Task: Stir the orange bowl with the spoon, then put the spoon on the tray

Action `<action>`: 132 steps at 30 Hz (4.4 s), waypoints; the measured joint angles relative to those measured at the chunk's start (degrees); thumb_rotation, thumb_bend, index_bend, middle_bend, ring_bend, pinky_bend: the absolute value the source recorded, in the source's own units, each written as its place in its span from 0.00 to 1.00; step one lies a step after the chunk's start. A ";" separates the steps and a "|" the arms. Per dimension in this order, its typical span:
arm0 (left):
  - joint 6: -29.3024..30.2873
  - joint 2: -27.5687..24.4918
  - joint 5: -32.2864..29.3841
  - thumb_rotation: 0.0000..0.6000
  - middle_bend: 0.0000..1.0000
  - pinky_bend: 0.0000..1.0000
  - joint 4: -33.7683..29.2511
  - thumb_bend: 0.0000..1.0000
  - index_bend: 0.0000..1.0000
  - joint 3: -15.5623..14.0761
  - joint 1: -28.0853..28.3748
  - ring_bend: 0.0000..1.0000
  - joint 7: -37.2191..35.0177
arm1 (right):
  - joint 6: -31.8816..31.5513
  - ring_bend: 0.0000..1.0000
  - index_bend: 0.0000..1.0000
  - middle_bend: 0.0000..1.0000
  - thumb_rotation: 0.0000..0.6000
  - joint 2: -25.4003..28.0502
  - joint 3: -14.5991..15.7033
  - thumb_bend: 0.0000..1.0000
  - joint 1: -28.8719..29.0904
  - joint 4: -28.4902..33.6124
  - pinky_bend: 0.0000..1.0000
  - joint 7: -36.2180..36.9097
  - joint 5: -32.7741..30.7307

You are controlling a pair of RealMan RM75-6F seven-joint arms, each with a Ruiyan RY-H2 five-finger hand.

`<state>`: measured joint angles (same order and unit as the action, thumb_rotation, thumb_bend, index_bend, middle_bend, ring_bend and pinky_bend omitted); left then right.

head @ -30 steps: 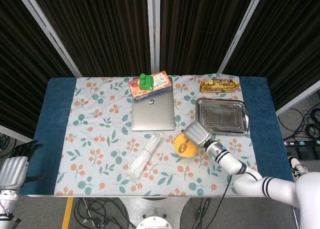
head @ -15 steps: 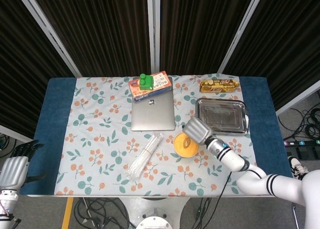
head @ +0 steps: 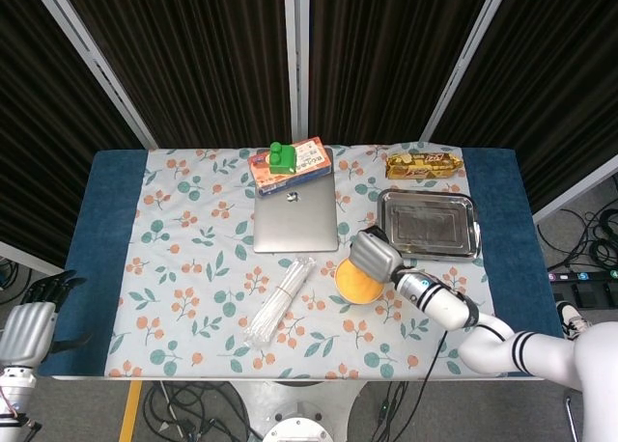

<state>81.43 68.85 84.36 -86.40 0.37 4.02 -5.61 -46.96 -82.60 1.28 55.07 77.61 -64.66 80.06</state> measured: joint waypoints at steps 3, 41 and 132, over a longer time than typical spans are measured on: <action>-0.08 0.07 0.02 1.00 0.22 0.14 0.15 0.00 0.26 -0.05 0.01 0.15 -0.17 | -0.59 1.00 0.81 1.00 1.00 -1.79 0.21 0.46 -0.24 -0.96 1.00 -1.90 0.23; 0.21 0.97 0.31 1.00 0.22 0.14 1.87 0.00 0.26 -0.41 -0.50 0.15 -2.04 | -2.48 1.00 0.88 1.00 1.00 -5.72 -0.71 0.47 -2.59 -2.08 1.00 -6.28 -0.42; 2.08 1.50 2.01 1.00 0.22 0.14 2.81 0.00 0.26 -1.19 -1.83 0.15 -3.76 | -4.29 1.00 0.99 1.00 1.00 -0.28 -0.29 0.48 0.32 7.07 1.00 -29.36 3.88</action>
<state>83.50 70.35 86.37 -83.59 -0.82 2.19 -9.37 -51.25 -82.88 0.99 55.39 84.68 -94.02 83.94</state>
